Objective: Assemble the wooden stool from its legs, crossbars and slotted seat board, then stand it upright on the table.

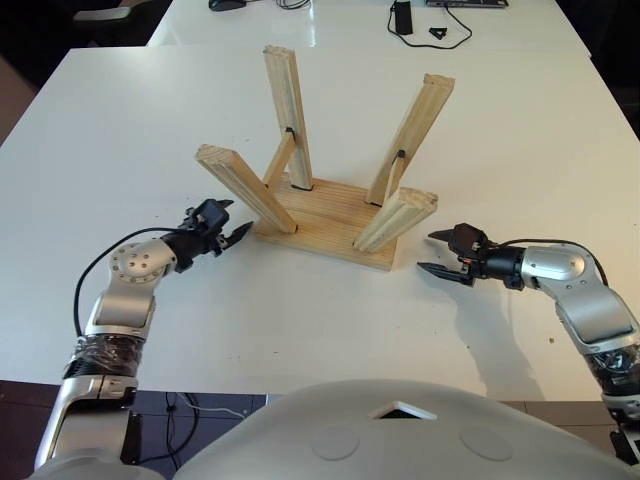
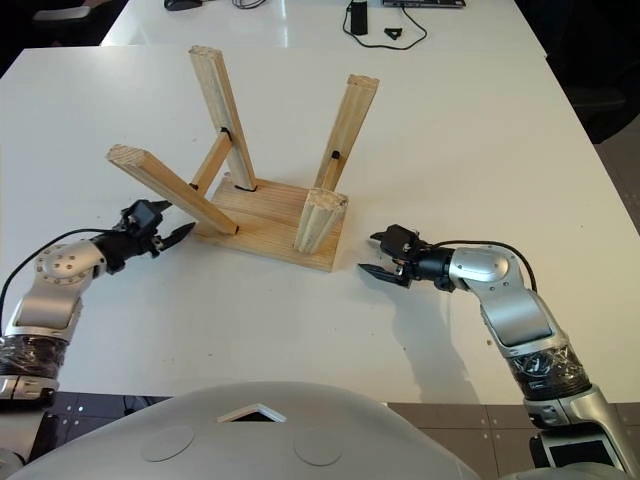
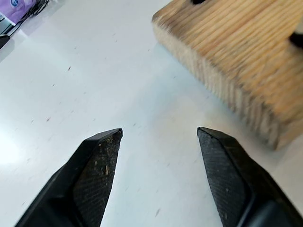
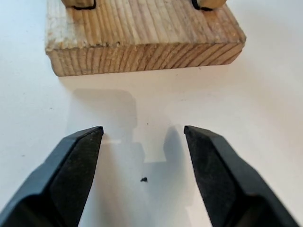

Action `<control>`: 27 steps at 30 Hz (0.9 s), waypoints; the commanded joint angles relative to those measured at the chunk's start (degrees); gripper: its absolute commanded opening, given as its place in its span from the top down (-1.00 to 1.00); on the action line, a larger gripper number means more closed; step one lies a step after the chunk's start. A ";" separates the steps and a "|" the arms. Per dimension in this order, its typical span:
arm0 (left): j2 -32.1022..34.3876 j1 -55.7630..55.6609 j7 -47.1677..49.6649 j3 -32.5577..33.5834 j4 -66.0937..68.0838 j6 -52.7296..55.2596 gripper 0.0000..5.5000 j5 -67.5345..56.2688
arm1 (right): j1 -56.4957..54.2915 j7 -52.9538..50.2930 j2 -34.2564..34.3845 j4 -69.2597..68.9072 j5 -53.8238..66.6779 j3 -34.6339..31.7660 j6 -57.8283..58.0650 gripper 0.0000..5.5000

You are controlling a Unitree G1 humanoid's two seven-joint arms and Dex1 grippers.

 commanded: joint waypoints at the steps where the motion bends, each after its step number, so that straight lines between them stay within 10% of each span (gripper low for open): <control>1: -1.34 4.77 -1.94 -4.58 -4.16 -0.66 -0.07 1.08 | -0.84 -1.46 2.45 -0.50 -1.32 2.36 0.36 -0.16; 9: -1.87 12.51 -3.23 -5.89 -19.10 6.02 -0.07 -5.46 | -0.23 -0.10 3.01 -4.83 1.19 2.29 1.09 -0.16; 27: 6.74 23.83 -7.55 8.29 -50.35 23.58 -0.07 -28.67 | 9.73 14.84 -10.20 -23.31 22.72 -21.24 6.14 -0.16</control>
